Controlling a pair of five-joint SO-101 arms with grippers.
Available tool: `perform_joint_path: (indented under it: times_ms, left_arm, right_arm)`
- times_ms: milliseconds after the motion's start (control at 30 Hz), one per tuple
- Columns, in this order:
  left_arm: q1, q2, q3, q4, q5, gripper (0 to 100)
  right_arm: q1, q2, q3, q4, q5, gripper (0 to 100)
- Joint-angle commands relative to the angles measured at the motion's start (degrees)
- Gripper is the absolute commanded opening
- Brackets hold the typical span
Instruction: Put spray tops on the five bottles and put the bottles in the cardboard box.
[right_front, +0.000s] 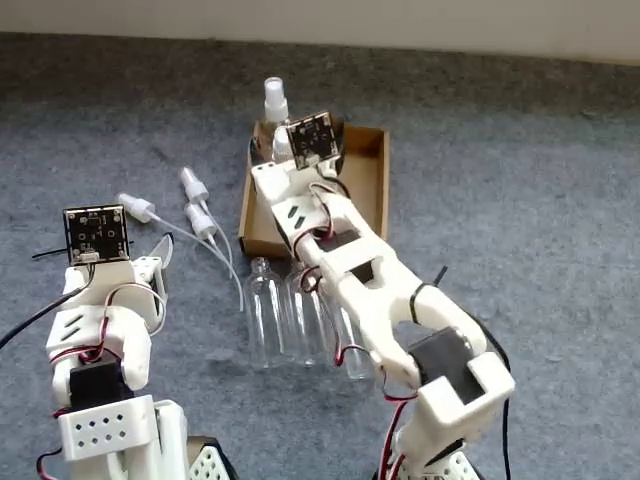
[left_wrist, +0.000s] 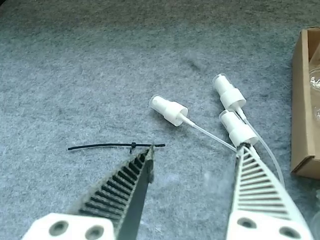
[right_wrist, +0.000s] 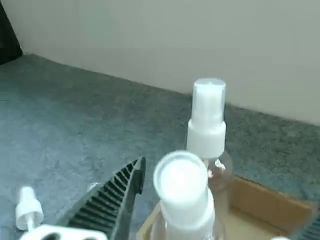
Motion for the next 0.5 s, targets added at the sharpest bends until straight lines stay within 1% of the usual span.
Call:
perform_joint_path:
  times_ms: [0, 100, 200, 367, 467]
  left_arm:
    - [1.0, 0.4, -0.2, -1.1, -0.4, 24]
    - [1.0, 0.0, 0.6, -1.2, -0.4, 24]
    - [1.1, 0.0, 0.7, -1.4, -0.4, 24]
    - [1.0, 0.0, 0.7, -1.7, -0.4, 24]
    - [1.0, 0.0, 0.7, -1.7, -0.4, 24]
  right_arm:
    - [-1.1, -7.6, -6.2, 4.8, -1.7, 44.7]
    - [-2.6, -10.5, -10.9, 10.0, -1.6, 44.7]
    - [-4.1, -13.8, -16.8, 18.3, -1.6, 44.7]
    - [-7.0, -22.2, -23.8, 43.7, -1.4, 44.7]
    - [-8.6, -27.6, -24.9, 56.5, -1.3, 44.7]
